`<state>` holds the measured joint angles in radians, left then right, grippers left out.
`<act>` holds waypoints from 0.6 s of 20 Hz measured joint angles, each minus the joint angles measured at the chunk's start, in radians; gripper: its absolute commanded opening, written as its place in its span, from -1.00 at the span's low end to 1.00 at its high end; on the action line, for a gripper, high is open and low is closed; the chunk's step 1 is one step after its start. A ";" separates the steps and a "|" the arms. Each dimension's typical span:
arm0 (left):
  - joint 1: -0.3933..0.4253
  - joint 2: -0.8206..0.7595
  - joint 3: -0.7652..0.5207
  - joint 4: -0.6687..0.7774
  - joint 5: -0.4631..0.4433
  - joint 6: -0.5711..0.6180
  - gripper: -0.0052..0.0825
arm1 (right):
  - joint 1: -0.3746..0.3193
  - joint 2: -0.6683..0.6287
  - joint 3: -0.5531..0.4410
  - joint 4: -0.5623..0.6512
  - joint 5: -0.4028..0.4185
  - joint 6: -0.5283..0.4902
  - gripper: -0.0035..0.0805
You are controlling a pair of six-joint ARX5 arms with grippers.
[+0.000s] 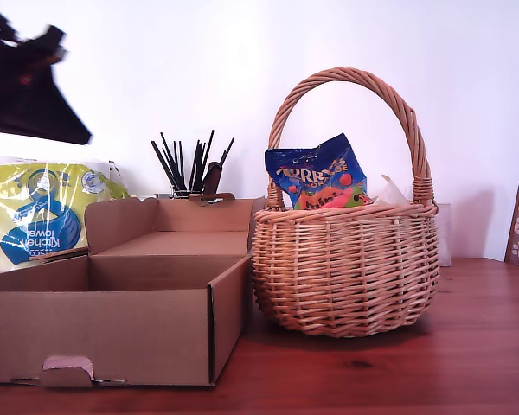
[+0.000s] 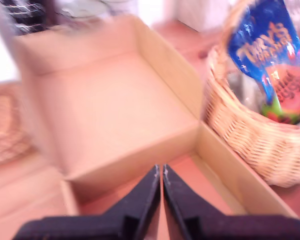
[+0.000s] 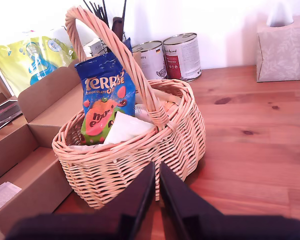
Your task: Move the bags of Easter eggs from the cardboard box on the left into the woven basket on the right side.
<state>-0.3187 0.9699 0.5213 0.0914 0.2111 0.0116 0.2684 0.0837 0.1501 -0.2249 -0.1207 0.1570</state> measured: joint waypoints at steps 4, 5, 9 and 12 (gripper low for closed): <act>0.105 -0.178 -0.132 0.044 0.023 -0.058 -0.94 | 0.000 0.000 0.000 0.000 0.000 0.000 -0.95; 0.107 -0.224 -0.150 0.044 0.025 -0.065 -0.94 | 0.000 0.000 0.000 0.000 0.000 0.000 -0.95; 0.106 -0.386 -0.161 -0.017 0.028 -0.085 -0.94 | 0.000 0.000 0.000 0.000 0.000 0.000 -0.95; 0.106 -0.485 -0.161 -0.113 0.027 -0.088 -0.94 | 0.000 0.000 0.000 0.000 0.000 0.000 -0.95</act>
<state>-0.2123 0.4850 0.3607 -0.0219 0.2386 -0.0765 0.2684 0.0837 0.1501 -0.2245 -0.1207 0.1570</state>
